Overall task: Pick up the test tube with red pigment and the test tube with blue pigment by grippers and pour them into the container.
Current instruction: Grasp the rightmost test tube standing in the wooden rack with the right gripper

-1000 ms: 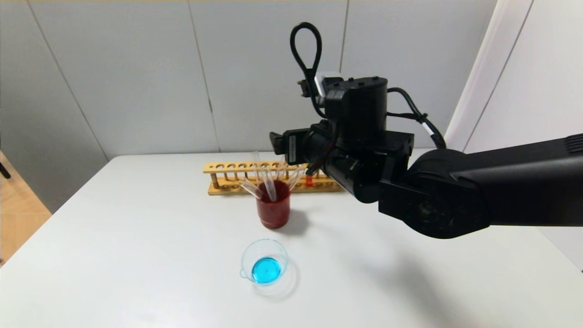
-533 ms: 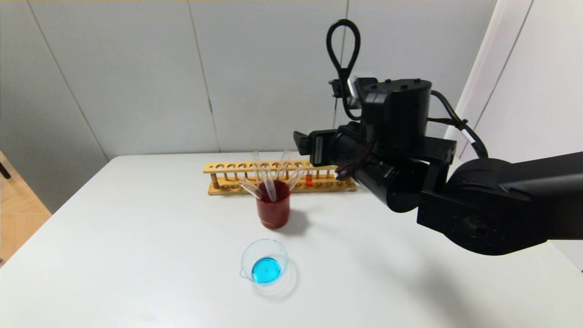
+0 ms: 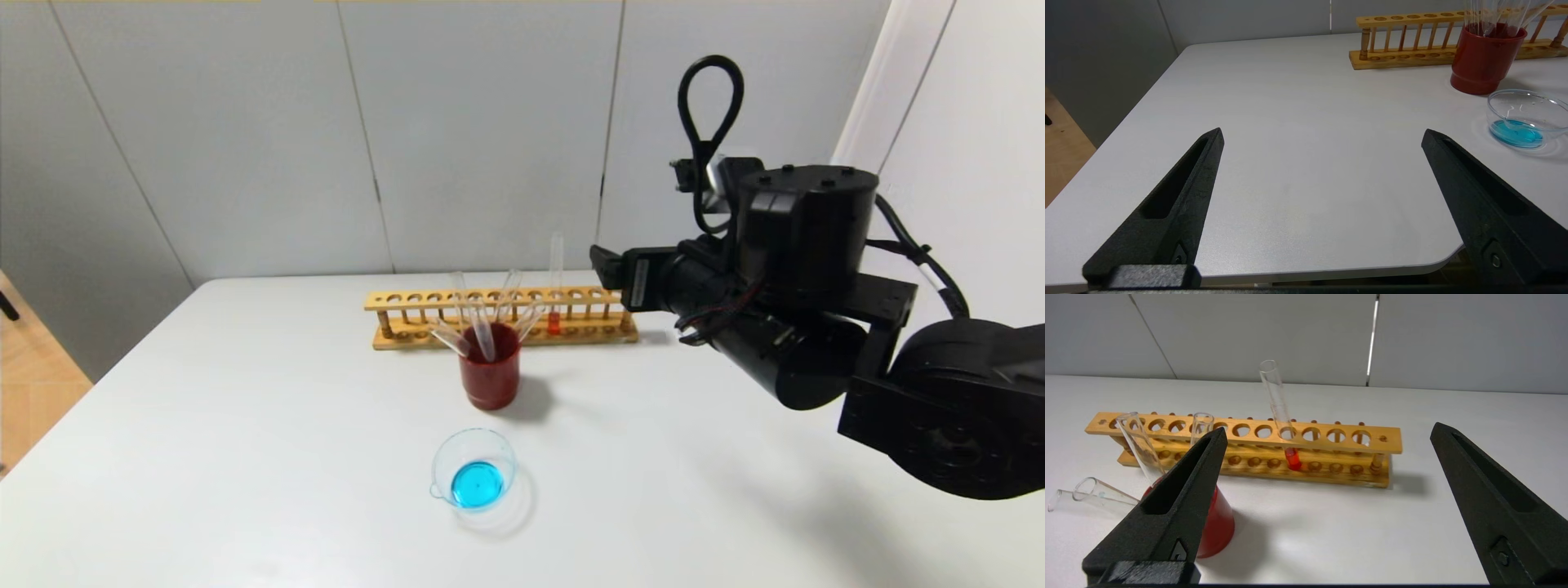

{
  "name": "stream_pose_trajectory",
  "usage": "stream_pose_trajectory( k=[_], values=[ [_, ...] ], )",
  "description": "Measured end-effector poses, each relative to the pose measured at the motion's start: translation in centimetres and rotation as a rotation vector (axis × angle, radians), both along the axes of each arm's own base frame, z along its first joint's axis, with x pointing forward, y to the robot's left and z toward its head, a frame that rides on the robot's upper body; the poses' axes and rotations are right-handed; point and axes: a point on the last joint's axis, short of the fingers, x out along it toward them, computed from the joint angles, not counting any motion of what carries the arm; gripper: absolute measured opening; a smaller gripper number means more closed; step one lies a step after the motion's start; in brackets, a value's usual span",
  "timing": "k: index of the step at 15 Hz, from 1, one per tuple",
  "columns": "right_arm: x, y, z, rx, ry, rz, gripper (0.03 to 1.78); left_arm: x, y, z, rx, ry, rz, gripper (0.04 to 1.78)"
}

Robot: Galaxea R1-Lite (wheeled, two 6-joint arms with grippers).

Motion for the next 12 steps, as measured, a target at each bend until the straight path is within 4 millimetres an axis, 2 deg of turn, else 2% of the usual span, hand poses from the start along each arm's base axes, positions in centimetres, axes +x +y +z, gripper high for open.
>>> stream_pose_trajectory(
  k=[12],
  values=[
    [-3.4, -4.2, 2.5, 0.030, -0.053, -0.043, 1.74, 0.0, 0.0, 0.0, 0.000, 0.000, 0.000, 1.71]
  ],
)
